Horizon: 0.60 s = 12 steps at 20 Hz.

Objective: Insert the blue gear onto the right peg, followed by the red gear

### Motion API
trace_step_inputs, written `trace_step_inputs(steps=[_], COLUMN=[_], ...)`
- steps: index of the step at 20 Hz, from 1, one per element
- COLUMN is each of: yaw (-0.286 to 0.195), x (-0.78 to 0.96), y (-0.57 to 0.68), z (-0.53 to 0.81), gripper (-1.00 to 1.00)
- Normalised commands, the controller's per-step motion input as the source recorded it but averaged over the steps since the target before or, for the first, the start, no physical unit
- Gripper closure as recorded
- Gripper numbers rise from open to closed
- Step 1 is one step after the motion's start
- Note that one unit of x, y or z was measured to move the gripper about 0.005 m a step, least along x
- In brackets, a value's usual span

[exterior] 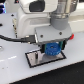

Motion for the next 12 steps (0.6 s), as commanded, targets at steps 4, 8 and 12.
trace_step_inputs(steps=[4,8,12], yaw=[0.000,0.000,0.000], x=[0.16,0.19,0.21], y=[0.00,0.01,0.04], z=[-0.17,-0.14,-0.14], gripper=[1.00,1.00,1.00])
